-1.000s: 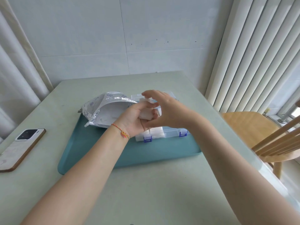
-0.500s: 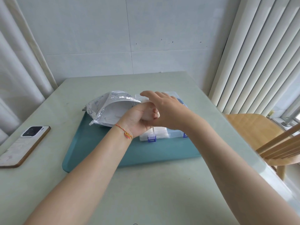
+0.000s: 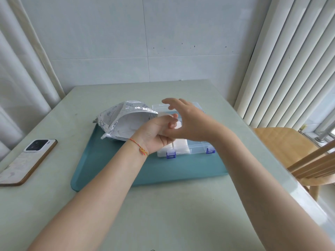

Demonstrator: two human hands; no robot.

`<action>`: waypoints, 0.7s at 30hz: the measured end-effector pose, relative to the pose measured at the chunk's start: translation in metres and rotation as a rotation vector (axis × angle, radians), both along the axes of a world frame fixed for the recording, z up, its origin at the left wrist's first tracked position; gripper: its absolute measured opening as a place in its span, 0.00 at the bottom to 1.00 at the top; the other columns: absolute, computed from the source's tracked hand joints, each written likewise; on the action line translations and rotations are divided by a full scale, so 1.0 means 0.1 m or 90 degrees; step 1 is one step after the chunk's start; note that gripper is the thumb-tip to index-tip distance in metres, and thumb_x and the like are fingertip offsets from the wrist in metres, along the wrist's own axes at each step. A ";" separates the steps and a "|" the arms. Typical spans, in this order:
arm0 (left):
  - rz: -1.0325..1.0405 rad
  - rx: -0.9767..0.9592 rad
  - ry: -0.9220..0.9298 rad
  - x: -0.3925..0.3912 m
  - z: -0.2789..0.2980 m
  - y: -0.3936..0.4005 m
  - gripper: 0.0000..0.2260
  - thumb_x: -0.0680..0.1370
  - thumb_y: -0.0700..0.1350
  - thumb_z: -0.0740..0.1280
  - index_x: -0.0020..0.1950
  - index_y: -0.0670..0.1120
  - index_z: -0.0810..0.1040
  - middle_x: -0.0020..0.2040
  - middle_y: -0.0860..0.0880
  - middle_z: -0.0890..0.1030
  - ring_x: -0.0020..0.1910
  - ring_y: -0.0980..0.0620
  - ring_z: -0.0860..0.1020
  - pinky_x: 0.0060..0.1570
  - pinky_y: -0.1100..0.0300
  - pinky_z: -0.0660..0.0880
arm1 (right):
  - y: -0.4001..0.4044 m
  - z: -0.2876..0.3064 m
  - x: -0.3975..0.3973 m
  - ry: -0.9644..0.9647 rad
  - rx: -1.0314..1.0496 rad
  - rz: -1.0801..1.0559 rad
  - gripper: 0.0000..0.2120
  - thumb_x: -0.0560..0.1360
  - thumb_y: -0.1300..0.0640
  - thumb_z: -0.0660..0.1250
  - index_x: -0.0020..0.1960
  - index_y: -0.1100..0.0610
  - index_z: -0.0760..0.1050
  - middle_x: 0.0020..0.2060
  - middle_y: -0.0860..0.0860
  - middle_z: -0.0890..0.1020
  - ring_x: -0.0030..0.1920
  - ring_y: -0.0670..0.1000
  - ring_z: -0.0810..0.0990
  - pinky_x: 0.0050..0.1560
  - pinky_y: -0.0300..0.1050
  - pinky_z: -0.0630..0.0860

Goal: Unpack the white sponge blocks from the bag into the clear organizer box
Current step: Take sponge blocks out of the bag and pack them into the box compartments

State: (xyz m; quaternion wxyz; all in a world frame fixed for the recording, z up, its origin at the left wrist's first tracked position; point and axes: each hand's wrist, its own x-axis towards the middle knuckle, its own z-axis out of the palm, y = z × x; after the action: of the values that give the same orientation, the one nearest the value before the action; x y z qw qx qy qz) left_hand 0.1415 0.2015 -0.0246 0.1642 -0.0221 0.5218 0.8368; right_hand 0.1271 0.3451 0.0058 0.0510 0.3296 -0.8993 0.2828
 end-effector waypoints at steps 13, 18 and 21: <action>-0.061 -0.187 0.132 0.05 -0.02 0.08 0.12 0.72 0.42 0.70 0.53 0.43 0.76 0.42 0.45 0.81 0.39 0.47 0.81 0.39 0.57 0.79 | 0.22 -0.11 -0.17 -0.417 -0.260 -0.090 0.03 0.71 0.57 0.67 0.40 0.57 0.77 0.40 0.54 0.77 0.44 0.51 0.76 0.62 0.58 0.76; 0.113 -0.328 0.135 -0.01 -0.08 0.08 0.08 0.76 0.47 0.72 0.51 0.44 0.78 0.45 0.45 0.82 0.45 0.48 0.81 0.38 0.58 0.79 | 0.26 -0.12 -0.18 -0.415 -0.268 -0.130 0.06 0.72 0.53 0.71 0.44 0.56 0.77 0.44 0.51 0.82 0.49 0.49 0.81 0.54 0.48 0.78; 0.146 -0.325 0.129 -0.01 -0.08 0.04 0.09 0.73 0.49 0.74 0.46 0.46 0.80 0.42 0.47 0.83 0.41 0.52 0.81 0.33 0.64 0.75 | 0.25 -0.17 -0.18 -0.402 -0.299 -0.150 0.15 0.70 0.53 0.74 0.52 0.56 0.75 0.47 0.56 0.85 0.44 0.50 0.84 0.46 0.46 0.76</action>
State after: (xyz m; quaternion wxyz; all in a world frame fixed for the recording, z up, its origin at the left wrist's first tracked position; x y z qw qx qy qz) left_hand 0.1401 0.2055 -0.0330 0.0048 -0.0376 0.7233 0.6895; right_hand 0.1087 0.3700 -0.0112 -0.1216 0.1008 -0.8132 0.5602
